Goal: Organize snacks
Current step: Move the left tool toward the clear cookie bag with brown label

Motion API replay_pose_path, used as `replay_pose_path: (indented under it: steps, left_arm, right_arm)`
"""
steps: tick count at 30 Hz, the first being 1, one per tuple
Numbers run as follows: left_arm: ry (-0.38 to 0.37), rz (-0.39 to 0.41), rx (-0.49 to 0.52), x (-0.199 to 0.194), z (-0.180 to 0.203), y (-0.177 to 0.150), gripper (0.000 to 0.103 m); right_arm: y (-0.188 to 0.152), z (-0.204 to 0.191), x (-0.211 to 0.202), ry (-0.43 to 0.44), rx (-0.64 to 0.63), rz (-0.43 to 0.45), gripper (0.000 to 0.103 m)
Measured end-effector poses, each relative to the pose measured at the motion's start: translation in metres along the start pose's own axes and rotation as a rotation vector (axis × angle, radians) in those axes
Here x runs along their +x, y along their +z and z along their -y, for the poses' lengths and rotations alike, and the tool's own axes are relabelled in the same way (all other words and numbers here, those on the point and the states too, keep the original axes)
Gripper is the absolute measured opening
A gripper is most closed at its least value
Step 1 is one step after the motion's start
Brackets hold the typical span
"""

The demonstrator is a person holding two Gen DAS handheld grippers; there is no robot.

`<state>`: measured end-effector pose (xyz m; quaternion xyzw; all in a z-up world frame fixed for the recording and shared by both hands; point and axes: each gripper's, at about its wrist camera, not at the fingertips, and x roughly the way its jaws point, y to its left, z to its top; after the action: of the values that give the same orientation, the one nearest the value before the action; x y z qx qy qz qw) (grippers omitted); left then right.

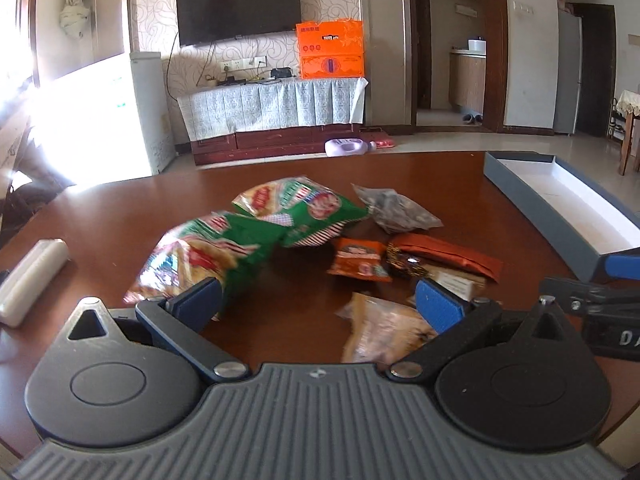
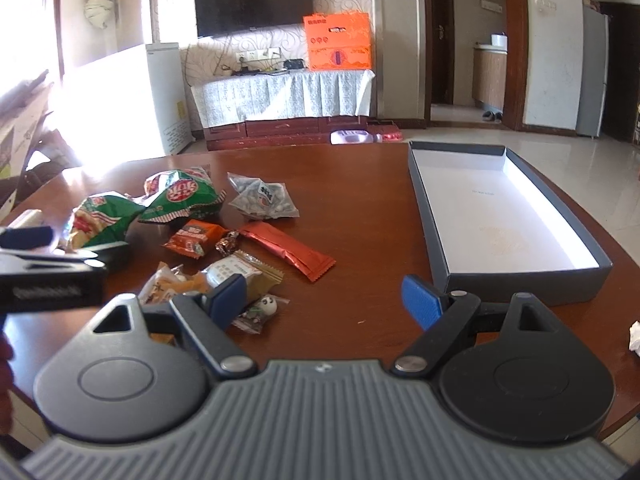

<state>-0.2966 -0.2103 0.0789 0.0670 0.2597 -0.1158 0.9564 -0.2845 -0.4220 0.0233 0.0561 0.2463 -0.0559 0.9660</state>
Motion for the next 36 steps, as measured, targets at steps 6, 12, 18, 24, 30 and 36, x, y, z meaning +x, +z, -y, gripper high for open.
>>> replay_pose_path:
  steps: [6, 12, 18, 24, 30, 36]
  left_arm:
    - [-0.011, -0.017, 0.036, -0.002, -0.021, -0.009, 0.103]
    - [0.008, -0.011, -0.031, 0.001, -0.037, -0.011, 0.103]
    - [0.034, -0.045, -0.158, 0.014, -0.064, -0.016, 0.103]
    - [-0.010, -0.021, -0.094, 0.014, -0.044, -0.021, 0.103]
    - [-0.034, -0.013, 0.012, 0.019, -0.021, -0.028, 0.103]
    - [-0.067, -0.007, 0.046, 0.021, -0.008, -0.033, 0.103]
  right_arm:
    - [-0.001, 0.008, -0.005, -0.013, -0.002, 0.011, 0.086]
    - [0.000, 0.025, -0.007, -0.029, 0.059, 0.015, 0.086]
    - [-0.001, 0.030, -0.005, -0.031, 0.075, 0.013, 0.086]
    - [-0.001, 0.020, -0.006, -0.017, 0.026, 0.019, 0.086]
    - [0.000, 0.023, -0.010, -0.007, 0.045, 0.046, 0.086]
    - [-0.001, 0.024, -0.010, -0.008, 0.046, 0.040, 0.086]
